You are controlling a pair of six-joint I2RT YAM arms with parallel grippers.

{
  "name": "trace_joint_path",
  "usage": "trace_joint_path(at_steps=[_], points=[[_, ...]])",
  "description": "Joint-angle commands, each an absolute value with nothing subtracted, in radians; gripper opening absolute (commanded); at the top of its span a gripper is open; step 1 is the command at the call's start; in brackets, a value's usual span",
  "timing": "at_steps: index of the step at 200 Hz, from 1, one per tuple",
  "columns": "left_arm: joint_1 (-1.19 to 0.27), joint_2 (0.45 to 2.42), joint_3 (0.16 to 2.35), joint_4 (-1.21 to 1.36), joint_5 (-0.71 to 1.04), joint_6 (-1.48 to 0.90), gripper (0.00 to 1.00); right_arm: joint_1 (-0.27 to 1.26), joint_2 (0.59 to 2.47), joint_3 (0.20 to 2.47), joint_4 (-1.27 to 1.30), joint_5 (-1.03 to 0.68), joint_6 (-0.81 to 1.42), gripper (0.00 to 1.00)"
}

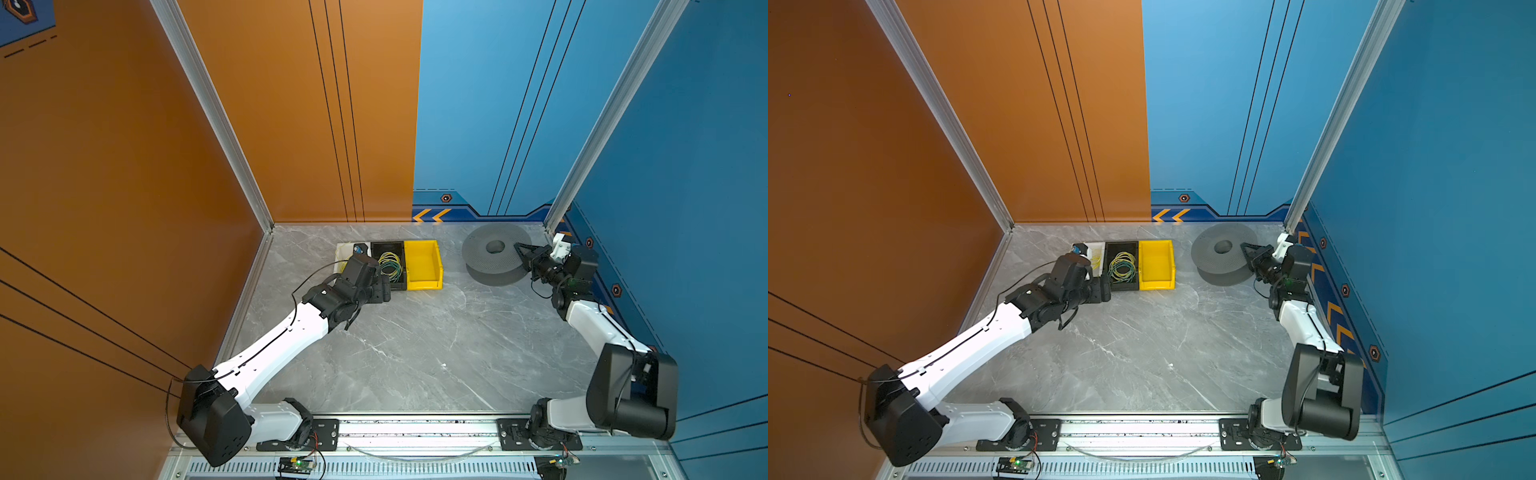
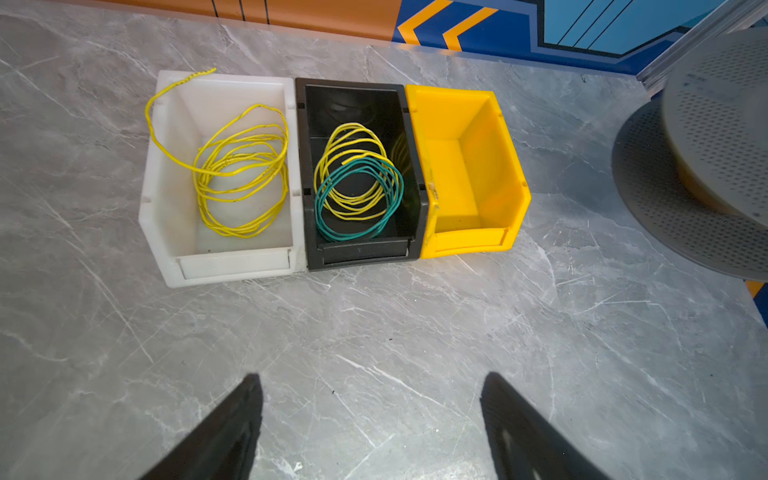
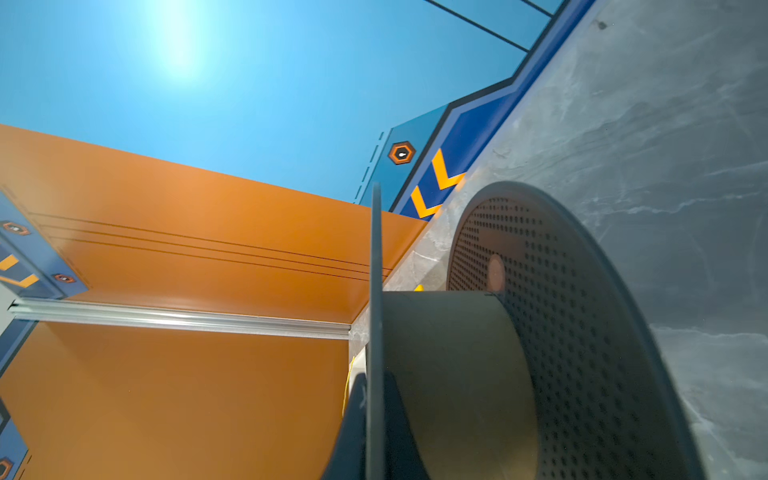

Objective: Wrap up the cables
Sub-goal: 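Drag the grey spool toward the robot with the right gripper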

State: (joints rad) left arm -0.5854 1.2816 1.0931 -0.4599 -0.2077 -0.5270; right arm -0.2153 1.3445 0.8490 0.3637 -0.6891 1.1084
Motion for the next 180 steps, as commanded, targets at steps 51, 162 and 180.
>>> trace_joint_path(at_steps=[51,162,180], points=[[-0.416,1.197,1.000,-0.421,0.039,-0.551,0.79,0.166,1.111,0.882,-0.004,-0.655,1.038,0.00],[-0.322,1.109,0.912,-0.484,0.158,-0.538,0.71,0.606,1.603,0.739,0.787,-0.563,1.316,0.00],[-0.318,1.101,0.906,-0.489,0.155,-0.538,0.71,0.612,1.656,0.719,0.826,-0.563,1.314,0.00]])
